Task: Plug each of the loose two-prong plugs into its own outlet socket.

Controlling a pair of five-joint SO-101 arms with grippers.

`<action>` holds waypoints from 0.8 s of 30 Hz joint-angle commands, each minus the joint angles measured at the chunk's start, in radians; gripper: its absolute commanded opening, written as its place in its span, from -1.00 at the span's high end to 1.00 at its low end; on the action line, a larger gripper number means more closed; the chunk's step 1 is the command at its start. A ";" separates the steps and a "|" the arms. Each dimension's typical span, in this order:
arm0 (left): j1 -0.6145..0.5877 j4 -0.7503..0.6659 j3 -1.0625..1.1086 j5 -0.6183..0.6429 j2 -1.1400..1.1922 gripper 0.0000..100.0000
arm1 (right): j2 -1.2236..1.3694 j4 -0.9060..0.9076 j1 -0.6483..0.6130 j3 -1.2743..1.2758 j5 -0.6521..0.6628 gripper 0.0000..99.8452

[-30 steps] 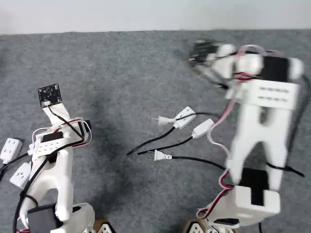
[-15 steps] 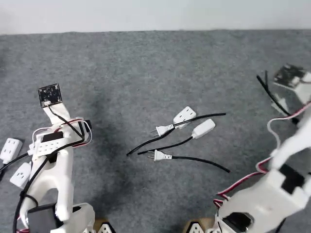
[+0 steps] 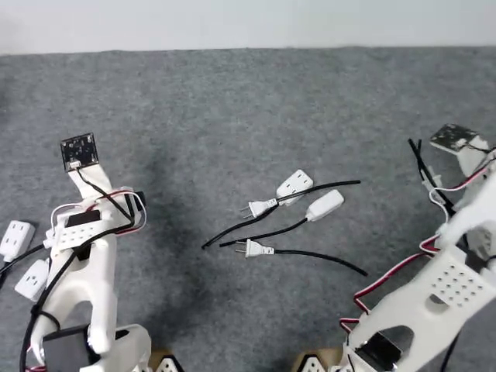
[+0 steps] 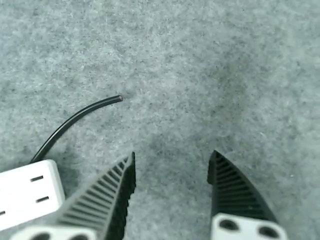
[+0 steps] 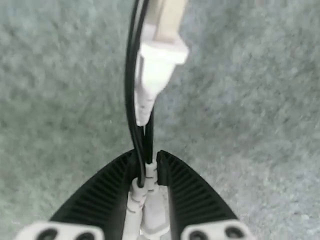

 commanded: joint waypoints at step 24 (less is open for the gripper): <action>0.018 -0.034 0.002 0.002 -0.028 0.55 | -0.358 0.229 -0.684 0.089 -0.152 0.13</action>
